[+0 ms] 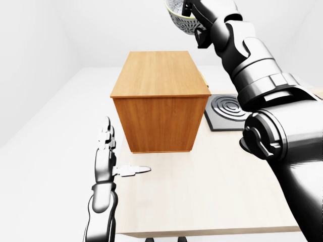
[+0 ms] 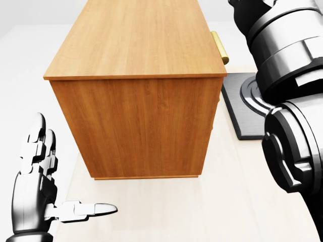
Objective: Put the bowl on the top of the cabinet.
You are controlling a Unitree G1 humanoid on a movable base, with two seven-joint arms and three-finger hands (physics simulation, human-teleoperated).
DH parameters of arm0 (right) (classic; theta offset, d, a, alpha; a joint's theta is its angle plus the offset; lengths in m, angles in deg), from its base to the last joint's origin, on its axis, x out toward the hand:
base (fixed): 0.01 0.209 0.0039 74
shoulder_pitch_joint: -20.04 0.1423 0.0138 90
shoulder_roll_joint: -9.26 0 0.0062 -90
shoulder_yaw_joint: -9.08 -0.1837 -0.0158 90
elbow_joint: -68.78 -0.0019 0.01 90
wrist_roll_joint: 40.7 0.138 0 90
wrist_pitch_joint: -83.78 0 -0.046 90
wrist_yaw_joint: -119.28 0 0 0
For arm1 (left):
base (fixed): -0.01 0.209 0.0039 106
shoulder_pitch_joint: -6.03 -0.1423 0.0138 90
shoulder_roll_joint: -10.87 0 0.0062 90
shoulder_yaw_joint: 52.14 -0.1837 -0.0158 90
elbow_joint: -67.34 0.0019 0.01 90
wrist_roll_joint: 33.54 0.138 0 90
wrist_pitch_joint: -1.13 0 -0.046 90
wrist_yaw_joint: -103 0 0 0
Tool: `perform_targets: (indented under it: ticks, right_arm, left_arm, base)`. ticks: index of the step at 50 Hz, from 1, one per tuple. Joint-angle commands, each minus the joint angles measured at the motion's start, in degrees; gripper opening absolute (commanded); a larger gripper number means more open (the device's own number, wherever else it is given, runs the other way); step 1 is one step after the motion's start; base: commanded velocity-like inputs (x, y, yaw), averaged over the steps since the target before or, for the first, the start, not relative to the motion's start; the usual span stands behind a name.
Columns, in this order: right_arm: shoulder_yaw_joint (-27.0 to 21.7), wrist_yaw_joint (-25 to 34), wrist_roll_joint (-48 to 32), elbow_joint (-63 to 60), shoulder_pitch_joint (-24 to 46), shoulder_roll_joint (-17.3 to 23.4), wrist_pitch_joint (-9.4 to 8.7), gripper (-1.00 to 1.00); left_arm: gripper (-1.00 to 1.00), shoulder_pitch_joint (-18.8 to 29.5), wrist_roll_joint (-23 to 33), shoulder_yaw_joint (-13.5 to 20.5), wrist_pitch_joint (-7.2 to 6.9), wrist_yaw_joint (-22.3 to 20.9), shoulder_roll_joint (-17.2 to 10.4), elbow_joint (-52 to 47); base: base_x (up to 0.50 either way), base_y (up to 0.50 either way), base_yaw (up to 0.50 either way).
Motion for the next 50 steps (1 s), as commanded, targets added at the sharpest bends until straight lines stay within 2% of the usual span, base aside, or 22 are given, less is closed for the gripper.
perform_targets:
  ticks: [1, 13, 50]
  right_arm:
    - [0.3, -1.9, -0.7, -0.9, -0.1, -3.2, 0.0, -1.0]
    - [1.2, -3.1, -0.3, -0.9, -3.2, -5.4, 0.0, -1.0]
    - [3.0, -4.2, -1.5, -1.2, -6.4, -9.3, 0.0, -1.0]
  left_arm:
    - [1.0, -0.4, 0.0, -0.2, 0.0, -0.5, 0.0, -0.5]
    - [1.0, -0.2, 0.0, -0.2, 0.0, -0.7, 0.0, -0.1]
    - [1.0, 0.3, -0.1, 0.1, 0.0, -0.9, -0.1, 1.1]
  base:
    - [0.0, 0.0, 0.0]
    - [0.0, 0.0, 0.0]
    - [0.0, 0.0, 0.0]
